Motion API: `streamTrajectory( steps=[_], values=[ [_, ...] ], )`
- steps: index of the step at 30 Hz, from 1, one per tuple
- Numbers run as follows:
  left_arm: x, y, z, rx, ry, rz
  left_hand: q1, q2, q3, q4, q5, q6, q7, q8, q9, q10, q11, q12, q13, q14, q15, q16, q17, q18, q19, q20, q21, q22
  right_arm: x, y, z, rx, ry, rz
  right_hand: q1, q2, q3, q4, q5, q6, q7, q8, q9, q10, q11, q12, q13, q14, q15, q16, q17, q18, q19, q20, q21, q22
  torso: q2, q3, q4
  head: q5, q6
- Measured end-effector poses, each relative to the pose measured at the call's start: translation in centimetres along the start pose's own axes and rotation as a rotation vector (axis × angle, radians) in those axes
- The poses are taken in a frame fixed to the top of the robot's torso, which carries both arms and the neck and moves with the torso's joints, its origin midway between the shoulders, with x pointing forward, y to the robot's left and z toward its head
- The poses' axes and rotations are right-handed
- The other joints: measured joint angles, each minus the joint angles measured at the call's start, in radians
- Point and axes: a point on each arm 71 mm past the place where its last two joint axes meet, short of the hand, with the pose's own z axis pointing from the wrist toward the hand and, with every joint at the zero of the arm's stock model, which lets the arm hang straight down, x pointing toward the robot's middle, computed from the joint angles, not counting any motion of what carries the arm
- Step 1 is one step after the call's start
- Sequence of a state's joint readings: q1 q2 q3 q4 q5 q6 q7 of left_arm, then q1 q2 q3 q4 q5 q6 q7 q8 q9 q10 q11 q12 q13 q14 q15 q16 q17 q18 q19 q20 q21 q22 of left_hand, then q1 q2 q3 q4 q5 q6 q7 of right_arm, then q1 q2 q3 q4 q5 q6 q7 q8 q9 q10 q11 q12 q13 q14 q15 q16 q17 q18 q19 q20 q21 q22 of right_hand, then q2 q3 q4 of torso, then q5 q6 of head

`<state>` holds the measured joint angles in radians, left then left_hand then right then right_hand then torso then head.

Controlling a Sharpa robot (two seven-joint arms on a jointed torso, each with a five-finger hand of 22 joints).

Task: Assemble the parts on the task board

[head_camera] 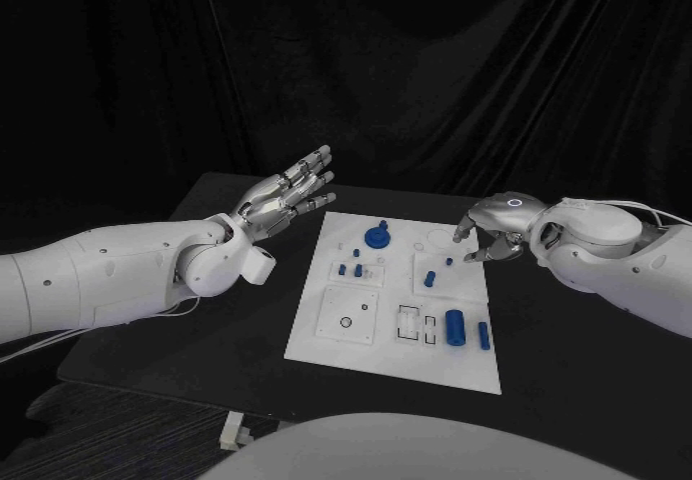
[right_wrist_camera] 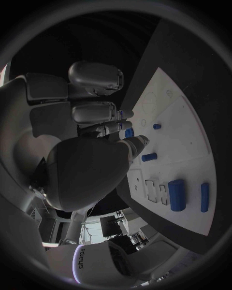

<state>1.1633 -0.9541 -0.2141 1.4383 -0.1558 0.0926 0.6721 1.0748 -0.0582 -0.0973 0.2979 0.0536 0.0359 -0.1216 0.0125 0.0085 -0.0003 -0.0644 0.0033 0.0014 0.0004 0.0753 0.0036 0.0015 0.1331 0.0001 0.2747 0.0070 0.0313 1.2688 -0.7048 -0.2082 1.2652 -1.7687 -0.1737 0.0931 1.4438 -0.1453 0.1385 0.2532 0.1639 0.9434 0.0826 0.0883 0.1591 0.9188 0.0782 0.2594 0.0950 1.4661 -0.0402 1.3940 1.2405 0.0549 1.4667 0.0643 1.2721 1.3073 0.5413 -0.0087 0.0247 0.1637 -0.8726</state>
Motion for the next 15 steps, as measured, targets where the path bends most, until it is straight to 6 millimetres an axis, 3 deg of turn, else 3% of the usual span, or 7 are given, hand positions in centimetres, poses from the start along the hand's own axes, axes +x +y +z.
streamTrajectory(
  steps=[1, 3, 6, 11, 13, 14, 15],
  values=[
    [0.0, 0.0, -0.1, 0.001, 0.001, -0.003, 0.002, 0.002, 0.0, 0.0, 0.0, 0.0, 0.0, 0.0, 0.0, 0.0, 0.0, 0.0, 0.0, -0.002, 0.002, 0.0, 0.0, 0.016, -0.003, -0.003, 0.0, 0.0, 0.1, 0.0, 0.1, -0.001, 0.002, 0.0, 0.003, 0.003, 0.004, -0.004, 0.019, -0.002, 0.002, -0.005, -0.004, 0.011, 0.0, -0.004, -0.005, 0.0, 0.0, 0.0, 0.0, 0.0, 0.0, 0.0, 0.0, 0.0, 0.001, -0.0015, 0.0021, -0.003, 0.0],
    [0.0, -0.1, -0.2, 0.002, 0.002, -0.01, 0.008, 0.019, 0.0, 0.0, 0.002, 0.004, 0.004, 0.0, 0.0, 0.001, 0.008, 0.0, 0.0, -0.001, 0.006, 0.0, 0.0, 0.014, -0.003, -0.003, 0.0, 0.002, 0.3, 0.0, 0.3, -0.002, 0.006, 0.0, 0.011, 0.011, 0.012, -0.021, 0.056, -0.003, 0.003, -0.01, -0.01, 0.032, 0.0, -0.012, -0.013, 0.0, 0.0, 0.0, 0.0, 0.0, 0.0, 0.0, 0.0, 0.0, 0.005, -0.0056, 0.0071, -0.011, 0.0],
    [0.0, -0.1, -0.4, 0.002, 0.001, -0.016, 0.015, 0.025, 0.0, 0.0, 0.008, 0.012, 0.02, 0.0, 0.0, 0.001, 0.008, 0.0, 0.0, 0.0, 0.007, 0.0, 0.0, 0.014, -0.003, -0.003, 0.0, 0.003, 0.5, 0.0, 0.6, -0.003, 0.011, -0.001, 0.017, 0.017, 0.028, -0.036, 0.095, -0.006, 0.001, -0.015, -0.018, 0.049, 0.0, -0.023, -0.023, 0.0, 0.0, 0.0, -0.001, 0.0, 0.0, 0.0, 0.0, 0.0, 0.01, -0.0106, 0.0151, -0.025, 0.0],
    [-0.1, 0.0, -0.7, -0.001, -0.001, -0.024, 0.015, 0.033, 0.0, 0.0, 0.008, 0.012, 0.02, 0.0, 0.0, 0.0, 0.015, 0.0, 0.0, 0.0, 0.007, 0.0, 0.0, 0.014, -0.003, -0.003, 0.0, 0.003, 1.0, 0.0, 1.0, -0.001, 0.02, 0.0, 0.017, 0.017, 0.04, -0.048, 0.106, -0.016, -0.01, -0.021, -0.026, 0.069, 0.003, -0.033, -0.028, 0.0, 0.0, 0.0, -0.001, 0.0, 0.0, 0.0, -0.004, 0.0, 0.018, -0.0185, 0.0221, -0.041, 0.0],
    [-0.1, 0.0, -0.7, -0.002, 0.0, -0.026, 0.012, 0.046, 0.0, 0.0, 0.008, 0.013, 0.027, 0.0, 0.0, 0.0, 0.015, 0.0, 0.0, -0.003, 0.01, 0.0, 0.0, 0.015, -0.003, -0.003, 0.0, 0.003, 1.2, 0.0, 1.2, 0.0, 0.024, 0.0, 0.017, 0.017, 0.041, -0.049, 0.106, -0.017, -0.01, -0.021, -0.028, 0.08, 0.002, -0.033, -0.028, 0.0, 0.0, -0.001, -0.01, 0.0, 0.0, 0.0, -0.005, 0.0, 0.019, -0.0206, 0.0235, -0.045, 0.0],
    [-0.1, 0.0, -0.7, -0.002, 0.001, -0.027, 0.008, 0.065, 0.002, -0.002, 0.008, 0.013, 0.039, 0.0, 0.0, 0.0, 0.015, 0.0, 0.0, -0.004, 0.011, 0.0, 0.0, 0.031, -0.003, -0.003, 0.0, 0.003, 1.3, 0.0, 1.3, 0.001, 0.025, 0.0, 0.017, 0.017, 0.041, -0.05, 0.106, -0.024, -0.009, -0.021, -0.03, 0.09, 0.001, -0.037, -0.028, 0.0, 0.005, -0.012, -0.027, 0.0, -0.002, 0.003, -0.011, 0.0, 0.02, -0.0222, 0.0242, -0.046, 0.0],
    [-0.1, 0.1, -0.8, -0.003, 0.001, -0.029, 0.006, 0.082, 0.003, -0.003, 0.008, 0.011, 0.059, 0.0, 0.0, 0.0, 0.015, 0.0, 0.0, -0.004, 0.011, 0.0, 0.0, 0.03, -0.001, -0.009, 0.0, 0.002, 1.4, 0.0, 1.4, 0.002, 0.027, 0.0, 0.012, 0.022, 0.044, -0.052, 0.105, -0.028, -0.006, -0.021, -0.033, 0.1, 0.0, -0.039, -0.029, 0.0, 0.012, -0.019, -0.038, 0.0, -0.001, 0.007, -0.015, 0.0, 0.02, -0.023, 0.0244, -0.047, 0.0]
  ],
)
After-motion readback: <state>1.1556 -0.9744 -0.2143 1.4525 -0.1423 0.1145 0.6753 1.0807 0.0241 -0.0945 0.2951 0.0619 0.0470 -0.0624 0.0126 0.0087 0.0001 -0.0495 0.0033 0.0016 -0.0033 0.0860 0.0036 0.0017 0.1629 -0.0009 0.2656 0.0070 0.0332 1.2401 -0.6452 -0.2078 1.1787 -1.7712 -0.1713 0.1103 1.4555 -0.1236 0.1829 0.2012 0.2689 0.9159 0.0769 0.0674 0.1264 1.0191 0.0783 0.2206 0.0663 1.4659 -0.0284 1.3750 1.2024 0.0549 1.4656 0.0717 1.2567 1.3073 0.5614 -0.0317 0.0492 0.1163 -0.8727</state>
